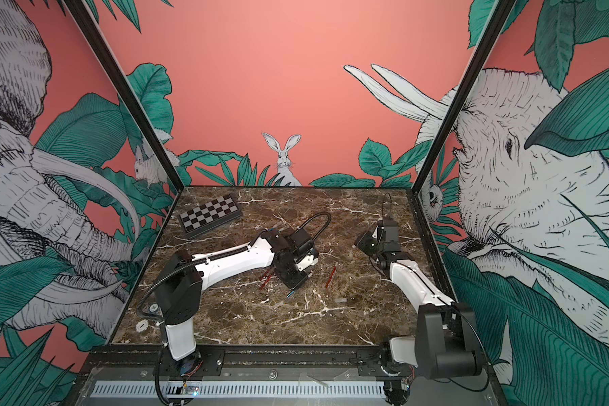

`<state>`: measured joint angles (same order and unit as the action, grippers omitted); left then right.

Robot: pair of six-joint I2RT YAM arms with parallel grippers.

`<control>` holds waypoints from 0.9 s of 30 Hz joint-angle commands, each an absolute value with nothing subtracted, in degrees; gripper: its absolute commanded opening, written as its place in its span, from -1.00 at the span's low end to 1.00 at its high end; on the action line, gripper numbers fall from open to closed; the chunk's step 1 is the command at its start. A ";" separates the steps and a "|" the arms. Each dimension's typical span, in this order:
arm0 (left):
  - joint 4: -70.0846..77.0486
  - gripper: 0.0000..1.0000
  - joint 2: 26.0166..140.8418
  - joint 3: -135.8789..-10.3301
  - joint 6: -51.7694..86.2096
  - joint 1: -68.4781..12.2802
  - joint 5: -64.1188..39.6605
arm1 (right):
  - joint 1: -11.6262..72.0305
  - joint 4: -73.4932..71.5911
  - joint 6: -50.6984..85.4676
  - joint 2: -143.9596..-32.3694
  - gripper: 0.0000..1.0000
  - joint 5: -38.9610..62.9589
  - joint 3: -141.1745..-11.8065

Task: Remove protective caps from carving knives
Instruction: Place the protective sleeve at the center of the board.

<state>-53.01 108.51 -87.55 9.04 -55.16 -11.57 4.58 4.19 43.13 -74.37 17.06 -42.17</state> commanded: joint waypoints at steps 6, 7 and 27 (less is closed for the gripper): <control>-55.21 -1.00 117.46 -97.91 14.54 -54.81 -10.38 | 3.87 23.76 34.65 -74.88 -0.94 24.98 -43.21; -54.97 -1.00 118.21 -98.82 15.04 -54.59 -10.46 | 3.86 23.67 34.55 -75.35 -0.93 25.92 -42.94; -53.77 -1.00 127.18 -108.15 16.87 -52.82 -11.81 | 3.60 21.95 30.76 -86.83 -0.78 28.46 -43.42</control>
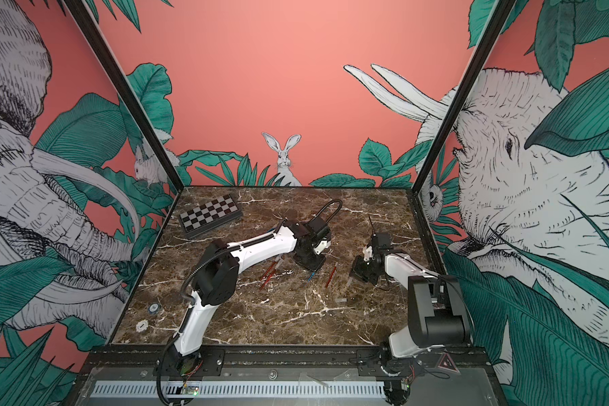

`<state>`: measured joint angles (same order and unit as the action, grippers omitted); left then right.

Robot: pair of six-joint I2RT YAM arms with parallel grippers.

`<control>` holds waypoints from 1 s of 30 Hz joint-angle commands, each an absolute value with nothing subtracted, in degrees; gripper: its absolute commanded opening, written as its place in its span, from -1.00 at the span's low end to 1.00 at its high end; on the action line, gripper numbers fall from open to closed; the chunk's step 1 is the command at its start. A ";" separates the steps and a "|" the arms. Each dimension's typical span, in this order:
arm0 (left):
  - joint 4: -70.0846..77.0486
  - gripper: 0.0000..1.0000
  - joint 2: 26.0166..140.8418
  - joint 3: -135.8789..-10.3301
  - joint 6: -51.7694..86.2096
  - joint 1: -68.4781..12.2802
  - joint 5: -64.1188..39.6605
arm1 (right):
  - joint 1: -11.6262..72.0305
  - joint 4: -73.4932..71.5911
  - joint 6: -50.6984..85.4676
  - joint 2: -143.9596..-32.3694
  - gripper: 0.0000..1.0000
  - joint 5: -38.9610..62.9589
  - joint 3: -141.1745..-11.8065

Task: Remove protective caps from carving knives
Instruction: Place the protective sleeve at the center of the board.

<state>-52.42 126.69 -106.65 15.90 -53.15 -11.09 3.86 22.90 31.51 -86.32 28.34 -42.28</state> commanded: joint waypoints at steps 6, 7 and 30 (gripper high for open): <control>-54.49 -1.00 129.18 -109.93 16.61 -52.78 -12.43 | 3.60 21.54 30.90 -88.02 -0.75 27.64 -43.68; -54.38 -1.00 129.41 -110.02 16.69 -52.79 -12.56 | 3.60 21.49 31.00 -88.20 -0.75 27.60 -43.68; -54.17 -1.00 132.36 -111.79 16.74 -52.73 -13.99 | 3.60 23.59 30.85 -82.90 -0.59 24.14 -45.49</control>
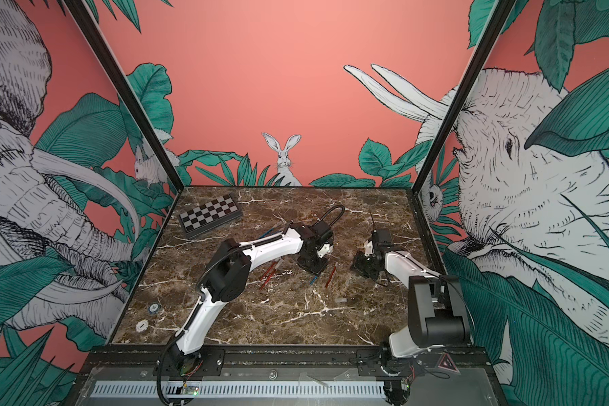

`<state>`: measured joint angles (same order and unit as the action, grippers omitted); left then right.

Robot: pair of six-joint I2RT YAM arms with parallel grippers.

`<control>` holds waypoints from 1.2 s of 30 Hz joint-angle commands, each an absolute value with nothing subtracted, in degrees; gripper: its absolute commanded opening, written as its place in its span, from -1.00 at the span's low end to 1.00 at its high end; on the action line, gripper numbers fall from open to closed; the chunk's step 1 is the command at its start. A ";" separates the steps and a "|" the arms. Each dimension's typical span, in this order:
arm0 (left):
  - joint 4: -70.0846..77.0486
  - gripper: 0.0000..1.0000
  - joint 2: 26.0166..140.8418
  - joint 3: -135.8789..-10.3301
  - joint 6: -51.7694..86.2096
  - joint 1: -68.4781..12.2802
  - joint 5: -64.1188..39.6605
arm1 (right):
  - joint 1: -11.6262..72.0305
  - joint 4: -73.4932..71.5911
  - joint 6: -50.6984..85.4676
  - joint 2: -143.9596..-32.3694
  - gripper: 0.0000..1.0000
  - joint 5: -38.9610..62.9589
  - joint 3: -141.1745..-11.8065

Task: Remove protective caps from carving knives
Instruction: Place the protective sleeve at the center of the board, then place the carving knife at the center of the board.

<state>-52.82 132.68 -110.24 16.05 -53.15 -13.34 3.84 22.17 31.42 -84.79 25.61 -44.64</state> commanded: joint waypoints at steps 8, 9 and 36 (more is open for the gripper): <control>-54.97 -0.88 132.89 -112.49 16.85 -52.73 -13.19 | 3.60 23.15 31.49 -79.51 -0.46 23.73 -44.82; -55.10 -0.86 132.95 -112.56 16.84 -52.76 -13.16 | 3.56 23.16 31.59 -79.27 -0.44 23.74 -44.78; -58.40 0.11 128.66 -118.98 13.77 -52.67 -8.46 | 3.60 22.20 31.16 -75.06 -0.05 24.03 -44.37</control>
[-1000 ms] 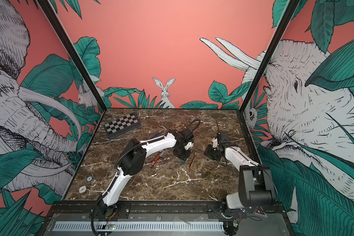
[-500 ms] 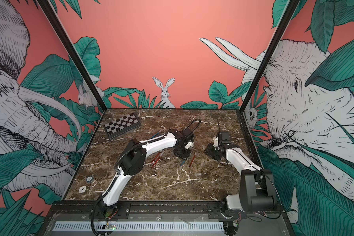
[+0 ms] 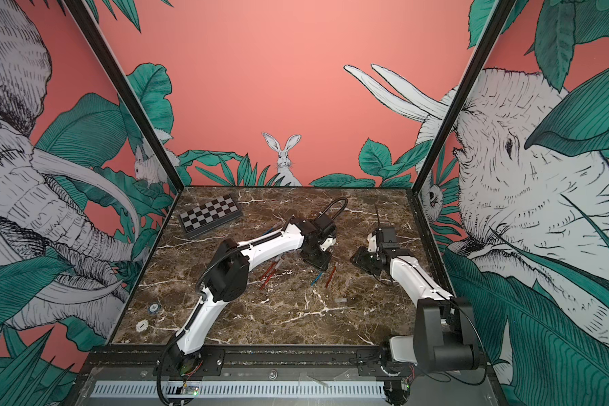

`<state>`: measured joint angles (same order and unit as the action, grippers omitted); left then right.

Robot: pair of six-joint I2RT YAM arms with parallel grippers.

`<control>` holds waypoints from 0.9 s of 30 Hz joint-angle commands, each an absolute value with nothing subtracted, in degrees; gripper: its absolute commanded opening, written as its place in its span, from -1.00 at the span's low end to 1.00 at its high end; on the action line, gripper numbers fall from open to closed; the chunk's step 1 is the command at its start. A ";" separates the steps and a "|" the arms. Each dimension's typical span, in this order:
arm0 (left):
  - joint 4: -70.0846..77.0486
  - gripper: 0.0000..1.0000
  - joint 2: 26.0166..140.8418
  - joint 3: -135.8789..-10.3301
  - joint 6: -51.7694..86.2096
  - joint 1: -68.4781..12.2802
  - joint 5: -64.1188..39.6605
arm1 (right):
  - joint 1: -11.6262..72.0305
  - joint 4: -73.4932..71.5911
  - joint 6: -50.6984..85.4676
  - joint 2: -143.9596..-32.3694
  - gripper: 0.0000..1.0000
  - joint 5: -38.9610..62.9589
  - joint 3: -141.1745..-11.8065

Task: Remove protective caps from carving knives
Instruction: Place the carving knife at the center of the board, then pick up the carving knife from the center of the board.

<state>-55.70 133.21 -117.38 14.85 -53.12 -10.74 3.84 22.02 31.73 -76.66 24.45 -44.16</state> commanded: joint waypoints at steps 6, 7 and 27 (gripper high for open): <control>-58.40 0.84 122.01 -116.48 11.83 -51.25 -3.59 | 3.60 25.36 30.67 -72.43 0.67 20.86 -46.25; -57.15 0.97 119.79 -114.46 11.80 -50.82 -2.35 | 3.60 25.64 30.74 -71.84 0.74 20.49 -46.55; -52.47 0.98 87.87 -70.65 13.43 -37.62 4.37 | 15.62 30.46 29.13 -81.03 0.77 19.10 -59.96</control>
